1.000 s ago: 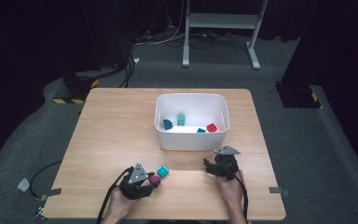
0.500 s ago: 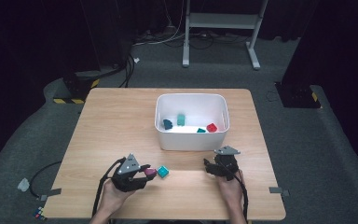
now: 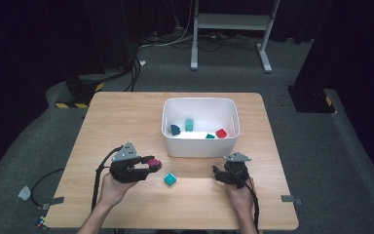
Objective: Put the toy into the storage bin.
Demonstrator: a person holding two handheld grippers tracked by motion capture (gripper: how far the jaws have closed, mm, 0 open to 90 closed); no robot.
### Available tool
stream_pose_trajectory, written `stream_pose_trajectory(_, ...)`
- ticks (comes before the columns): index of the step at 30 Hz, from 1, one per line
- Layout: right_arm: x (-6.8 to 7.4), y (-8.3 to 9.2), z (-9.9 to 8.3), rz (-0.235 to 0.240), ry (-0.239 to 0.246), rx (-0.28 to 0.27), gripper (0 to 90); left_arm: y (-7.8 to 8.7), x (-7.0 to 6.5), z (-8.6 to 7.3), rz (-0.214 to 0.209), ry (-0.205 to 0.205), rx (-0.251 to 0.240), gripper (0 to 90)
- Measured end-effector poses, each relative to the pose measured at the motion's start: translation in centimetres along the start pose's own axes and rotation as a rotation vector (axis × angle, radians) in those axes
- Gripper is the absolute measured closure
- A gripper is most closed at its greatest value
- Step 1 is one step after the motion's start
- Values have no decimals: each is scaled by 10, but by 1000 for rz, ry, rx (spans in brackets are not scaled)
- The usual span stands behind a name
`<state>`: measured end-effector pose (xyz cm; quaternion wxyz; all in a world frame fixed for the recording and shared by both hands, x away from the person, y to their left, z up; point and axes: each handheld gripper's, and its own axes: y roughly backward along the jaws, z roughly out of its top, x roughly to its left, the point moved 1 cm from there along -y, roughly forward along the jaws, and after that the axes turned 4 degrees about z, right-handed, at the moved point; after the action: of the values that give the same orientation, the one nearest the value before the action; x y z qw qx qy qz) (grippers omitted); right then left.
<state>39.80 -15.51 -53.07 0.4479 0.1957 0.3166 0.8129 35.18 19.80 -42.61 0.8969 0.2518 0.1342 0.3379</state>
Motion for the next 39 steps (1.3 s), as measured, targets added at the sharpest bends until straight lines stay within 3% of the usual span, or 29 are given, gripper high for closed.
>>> stream_pose_trajectory(11, 0, 0, 0, 0, 0, 0, 306, -8, 17, 26, -46, 35, -5, 588)
stream_pose_trajectory(13, 0, 0, 0, 0, 0, 0, 306, -9, 17, 32, -37, 12, 7, 588)
stream_pose_trajectory(19, 0, 0, 0, 0, 0, 0, 306, -13, 27, 55, -30, 1, 9, 588)
stream_pose_trajectory(23, 0, 0, 0, 0, 0, 0, 306, -10, 31, 71, -41, 23, -31, 588)
stream_pose_trajectory(26, 0, 0, 0, 0, -1, 0, 306, -18, 36, 89, -80, 66, -27, 588)
stream_pose_trajectory(31, 0, -1, 0, 0, -1, -1, 306, -33, 35, 115, -55, 43, -17, 588)
stream_pose_trajectory(39, 0, -1, 0, 0, -1, -1, 306, -51, 34, 140, -27, 25, -17, 588)
